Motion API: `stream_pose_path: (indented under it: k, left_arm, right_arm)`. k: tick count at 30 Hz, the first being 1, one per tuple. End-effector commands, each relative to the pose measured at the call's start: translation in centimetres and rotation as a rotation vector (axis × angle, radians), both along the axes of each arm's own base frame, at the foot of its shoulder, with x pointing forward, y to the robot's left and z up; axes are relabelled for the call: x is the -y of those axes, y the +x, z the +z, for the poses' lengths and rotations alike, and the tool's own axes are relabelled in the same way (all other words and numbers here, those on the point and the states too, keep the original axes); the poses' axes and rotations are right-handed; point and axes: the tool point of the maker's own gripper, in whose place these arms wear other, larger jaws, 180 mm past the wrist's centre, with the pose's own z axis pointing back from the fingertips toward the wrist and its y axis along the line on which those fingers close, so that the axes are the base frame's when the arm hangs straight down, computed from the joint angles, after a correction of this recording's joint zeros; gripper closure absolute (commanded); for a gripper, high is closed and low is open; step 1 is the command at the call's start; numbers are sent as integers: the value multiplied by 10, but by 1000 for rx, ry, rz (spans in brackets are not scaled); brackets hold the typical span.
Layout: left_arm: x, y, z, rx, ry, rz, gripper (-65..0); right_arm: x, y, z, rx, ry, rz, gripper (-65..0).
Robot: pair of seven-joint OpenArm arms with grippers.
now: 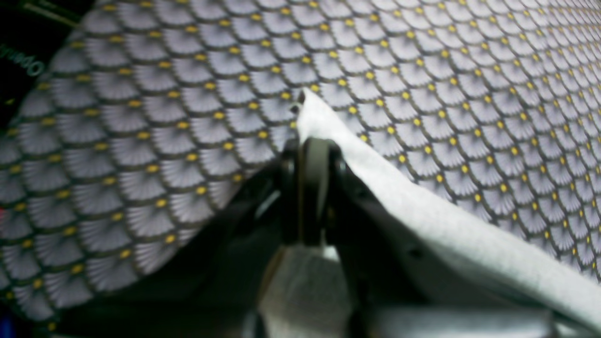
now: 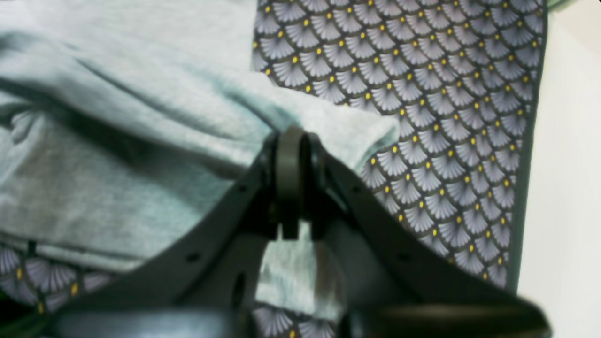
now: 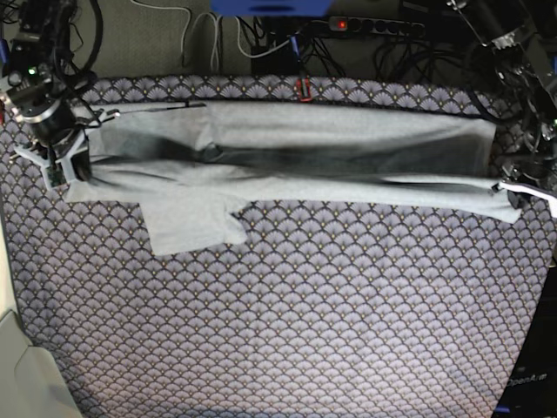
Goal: Fold the T-shirt properly
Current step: 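Lower the folded edge onto the shirt strip with both grippers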
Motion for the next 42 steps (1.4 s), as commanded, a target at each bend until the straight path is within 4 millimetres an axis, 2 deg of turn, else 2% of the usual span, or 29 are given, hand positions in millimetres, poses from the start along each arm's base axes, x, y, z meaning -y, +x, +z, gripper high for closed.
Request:
stream_pose_path:
  k: [1,4,9,13,22,27,29,32,34,42]
  left_arm:
    - [-6,7,17,47,26,1,-4]
    - [-6,-1,10,23,22,1,-4]
    - [-4,-10,-3,-11,11,1,-4]
    - [-5,-12,-4,-17,12,4,-4]
    - [-5,-18,-10,-42,16,-1,-4]
    - [-6,-24,-26,-79,-16,9,-6]
    - [-7,-27,-33,-95,-30,15,-42]
    - [-7,-29,-39,-110,-40,19,-176]
    - [-7,-30,-41,-115,-45,21,-228]
    - [-6,-31,-43,-118,-50,21,-233]
  right_arm:
    - [5,1,9,34,-6,-12,0]
    - [15,-5,9,33,-5,-53,0]
    - [11,-20,-1,-14,0,-11,0]
    - [8,-30,-9,-41,15,-19,0]
    - [7,-34,-12,-55,19,-22,0]
    - [10,-43,-20,-110,4,-30,0]
    - [12,-47,-24,-142,-4,-38,0]
    - [15,-50,-27,-167,-12,-48,0]
    - [15,-50,-27,-172,-14,-50,0]
    - [21,-56,-32,-228,-41,-55,0]
